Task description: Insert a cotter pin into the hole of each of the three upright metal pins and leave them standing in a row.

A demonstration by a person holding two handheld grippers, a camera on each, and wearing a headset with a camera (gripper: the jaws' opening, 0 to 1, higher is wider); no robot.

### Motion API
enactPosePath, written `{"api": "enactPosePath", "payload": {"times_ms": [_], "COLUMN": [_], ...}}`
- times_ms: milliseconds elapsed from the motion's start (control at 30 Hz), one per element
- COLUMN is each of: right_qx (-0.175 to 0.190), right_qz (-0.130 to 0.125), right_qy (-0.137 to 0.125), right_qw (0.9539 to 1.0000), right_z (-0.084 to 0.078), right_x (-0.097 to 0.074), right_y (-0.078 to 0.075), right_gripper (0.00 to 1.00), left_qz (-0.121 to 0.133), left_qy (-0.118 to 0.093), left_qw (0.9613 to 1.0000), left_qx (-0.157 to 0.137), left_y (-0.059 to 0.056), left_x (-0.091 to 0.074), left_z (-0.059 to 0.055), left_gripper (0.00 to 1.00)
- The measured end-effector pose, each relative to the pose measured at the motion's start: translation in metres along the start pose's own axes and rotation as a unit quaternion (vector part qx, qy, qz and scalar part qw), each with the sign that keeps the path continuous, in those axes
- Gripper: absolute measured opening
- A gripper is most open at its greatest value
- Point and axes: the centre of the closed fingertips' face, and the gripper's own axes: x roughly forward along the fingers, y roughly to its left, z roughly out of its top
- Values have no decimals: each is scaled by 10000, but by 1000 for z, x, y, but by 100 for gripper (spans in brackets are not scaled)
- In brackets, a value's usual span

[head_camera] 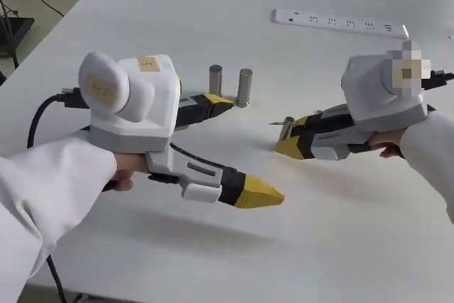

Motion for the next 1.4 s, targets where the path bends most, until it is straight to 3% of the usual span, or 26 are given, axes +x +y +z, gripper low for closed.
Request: {"api": "enactPosePath", "payload": {"times_ms": [133,300,433,533,700,800,1267,1400], "right_qx": [55,-103,-400,-341,-398,-443,-92,153], "right_qz": [105,89,26,17,-172,-264,-514,-751], "right_qy": [-6,-11,-57,-126,-165,-31,-73,-69], "right_qw": [9999,9999,9992,9993,9989,9987,9986,9970], "right_z": [-2,0,8,17,29,27,21,19], "right_x": [1,0,3,6,14,19,23,23], "right_y": [-2,-3,-5,-6,-23,-29,-28,-32], "right_gripper": [5,4,4,4,4,4,4,4], "left_qz": [-20,28,105,160,269,292,355,357], "left_qy": [-132,-122,-143,-102,-48,-23,117,108], "left_qw": [9999,9998,9997,9997,9995,9994,9990,9989], "left_qx": [-110,-126,-150,-144,-157,-176,-228,-274], "left_y": [-1,3,9,12,19,20,22,22], "left_x": [-6,-11,-17,-19,-23,-25,-29,-28], "left_z": [3,2,2,-1,-6,-8,-17,-16], "left_gripper": [99,99,99,99,99,99,99,99]}}
